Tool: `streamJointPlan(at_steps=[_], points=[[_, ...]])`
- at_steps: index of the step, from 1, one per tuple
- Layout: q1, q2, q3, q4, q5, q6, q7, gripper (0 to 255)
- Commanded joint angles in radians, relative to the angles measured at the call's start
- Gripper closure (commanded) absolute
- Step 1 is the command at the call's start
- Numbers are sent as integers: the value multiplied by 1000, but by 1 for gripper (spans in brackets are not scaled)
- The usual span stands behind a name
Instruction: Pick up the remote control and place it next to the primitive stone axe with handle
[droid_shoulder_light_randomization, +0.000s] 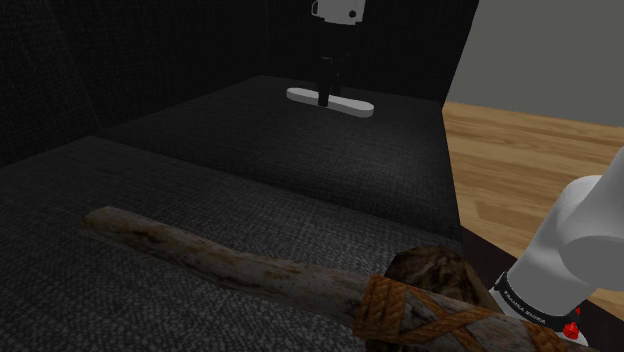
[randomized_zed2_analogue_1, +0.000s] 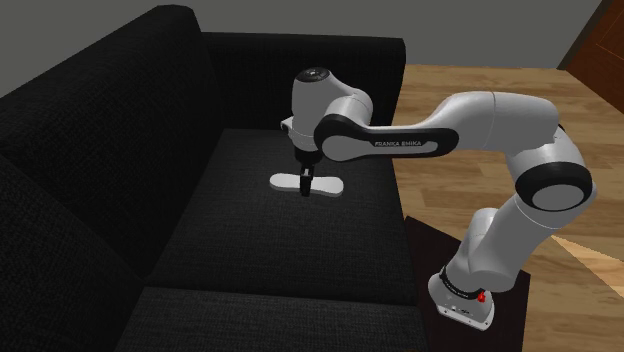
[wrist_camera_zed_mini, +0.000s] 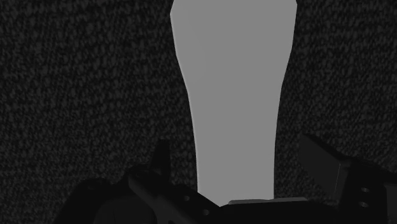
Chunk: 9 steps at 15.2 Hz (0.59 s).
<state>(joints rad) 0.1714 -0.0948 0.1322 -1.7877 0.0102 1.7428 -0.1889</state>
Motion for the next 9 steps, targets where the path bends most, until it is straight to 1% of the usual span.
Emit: streamJointPlan(at_steps=[1,3,4,9], points=[[0,0,0,-1,0,1,0,0],[0,0,0,-1,0,1,0,0],[0,0,0,-1,0,1,0,255],[0,0,0,-1,0,1,0,255]])
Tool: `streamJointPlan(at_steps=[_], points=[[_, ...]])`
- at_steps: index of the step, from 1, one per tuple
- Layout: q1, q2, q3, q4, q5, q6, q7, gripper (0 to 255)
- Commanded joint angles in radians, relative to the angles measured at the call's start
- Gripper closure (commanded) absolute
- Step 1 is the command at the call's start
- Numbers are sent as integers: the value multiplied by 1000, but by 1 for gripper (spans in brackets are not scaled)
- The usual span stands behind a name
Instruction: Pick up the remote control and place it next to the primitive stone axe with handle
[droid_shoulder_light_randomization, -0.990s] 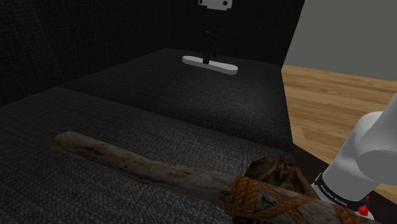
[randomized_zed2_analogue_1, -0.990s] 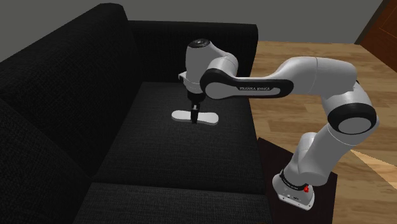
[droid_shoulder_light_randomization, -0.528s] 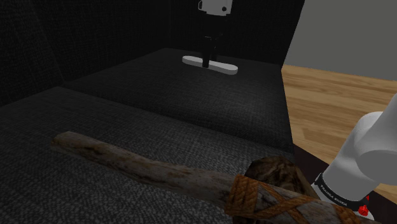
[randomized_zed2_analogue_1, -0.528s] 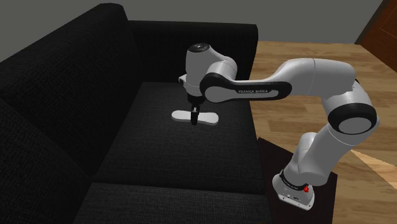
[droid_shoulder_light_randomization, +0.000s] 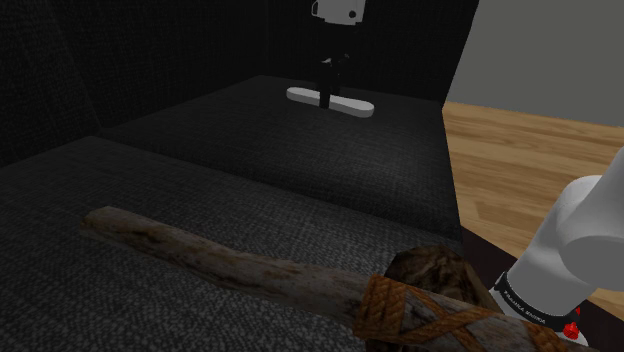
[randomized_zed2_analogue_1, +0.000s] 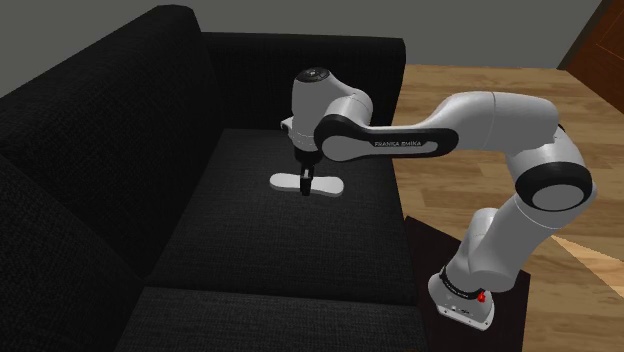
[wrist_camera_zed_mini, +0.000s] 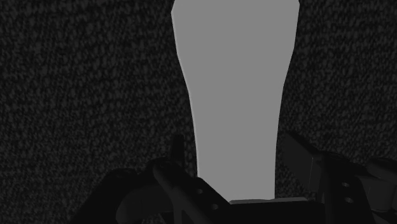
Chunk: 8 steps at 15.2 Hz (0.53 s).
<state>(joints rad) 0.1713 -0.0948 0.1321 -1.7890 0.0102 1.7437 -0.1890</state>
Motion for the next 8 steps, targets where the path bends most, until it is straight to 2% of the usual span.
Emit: streamJointPlan(at_steps=[1,4,8], points=[[0,0,0,0,0,0,0,255],[0,0,0,0,0,0,0,255],[0,8,0,63,-1,-55,1,255]])
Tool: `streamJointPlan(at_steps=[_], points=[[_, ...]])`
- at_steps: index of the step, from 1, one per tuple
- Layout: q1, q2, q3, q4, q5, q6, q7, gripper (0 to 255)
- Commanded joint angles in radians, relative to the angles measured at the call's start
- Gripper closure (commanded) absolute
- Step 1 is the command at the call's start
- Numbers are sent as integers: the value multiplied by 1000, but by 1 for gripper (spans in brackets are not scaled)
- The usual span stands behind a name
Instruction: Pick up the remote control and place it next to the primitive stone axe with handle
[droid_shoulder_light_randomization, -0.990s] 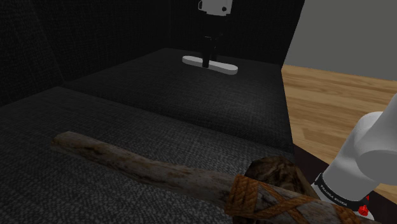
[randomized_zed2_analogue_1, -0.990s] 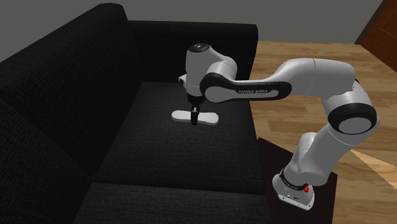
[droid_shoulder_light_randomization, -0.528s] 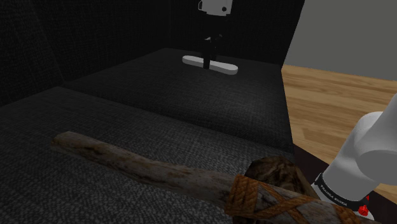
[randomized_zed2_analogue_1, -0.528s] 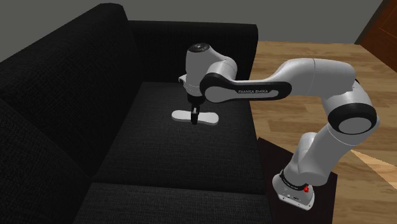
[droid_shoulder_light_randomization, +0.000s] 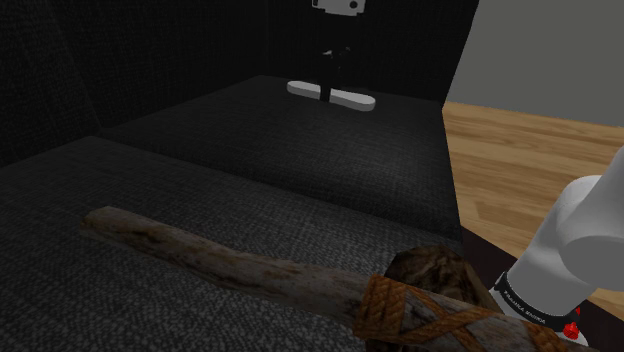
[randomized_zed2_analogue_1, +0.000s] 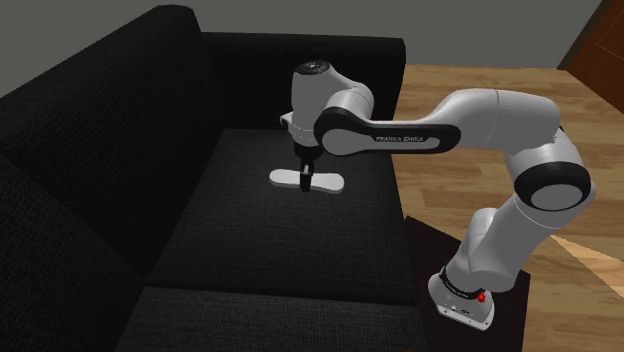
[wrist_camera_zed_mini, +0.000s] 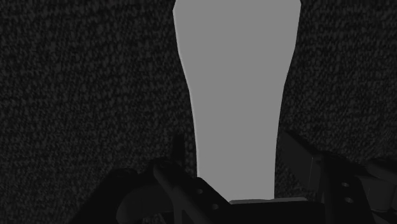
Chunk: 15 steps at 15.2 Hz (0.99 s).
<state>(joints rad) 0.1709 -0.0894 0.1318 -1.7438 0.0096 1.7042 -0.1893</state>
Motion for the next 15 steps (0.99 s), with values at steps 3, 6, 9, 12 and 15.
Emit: streamJointPlan(at_steps=[3,6,9,12,15], points=[[0,11,1,68,-2,-58,2,255],[1,22,1,122,-3,-100,3,255],[1,35,2,179,-5,-144,4,255],[2,51,3,240,-7,-189,6,255],[2,71,4,306,-10,-236,8,255]])
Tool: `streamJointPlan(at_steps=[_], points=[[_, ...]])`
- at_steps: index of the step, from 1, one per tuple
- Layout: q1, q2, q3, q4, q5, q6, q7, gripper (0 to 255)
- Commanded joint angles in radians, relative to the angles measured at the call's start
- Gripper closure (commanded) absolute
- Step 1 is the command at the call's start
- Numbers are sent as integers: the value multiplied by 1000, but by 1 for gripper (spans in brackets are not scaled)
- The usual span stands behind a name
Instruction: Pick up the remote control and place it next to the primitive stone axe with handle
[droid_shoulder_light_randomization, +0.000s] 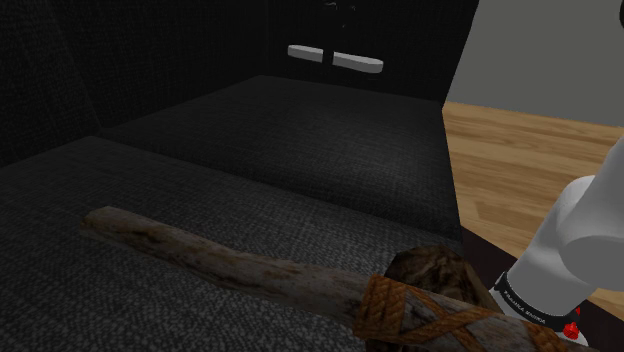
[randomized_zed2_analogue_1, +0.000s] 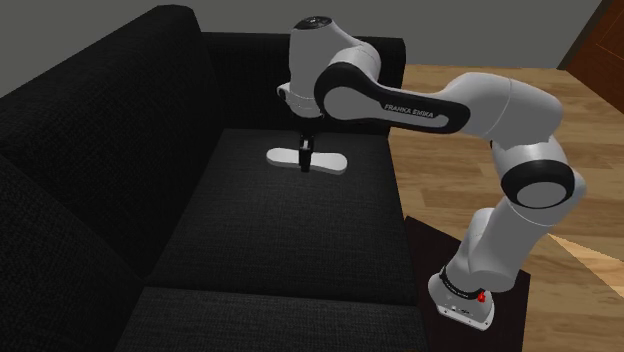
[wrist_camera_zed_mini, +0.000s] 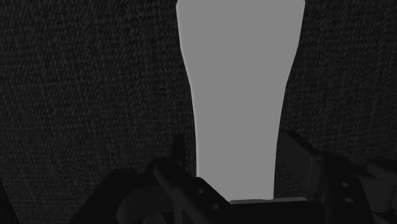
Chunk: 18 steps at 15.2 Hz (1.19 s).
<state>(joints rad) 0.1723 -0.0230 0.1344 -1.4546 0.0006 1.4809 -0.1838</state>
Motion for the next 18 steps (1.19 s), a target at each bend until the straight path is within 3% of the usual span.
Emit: streamJointPlan(at_steps=[1,4,11,18], points=[[1,11,2,40,-2,-29,3,255],[3,31,3,100,-5,-69,5,255],[64,-124,71,-75,21,-47,137,255],[124,-229,156,-172,56,-49,282,255]])
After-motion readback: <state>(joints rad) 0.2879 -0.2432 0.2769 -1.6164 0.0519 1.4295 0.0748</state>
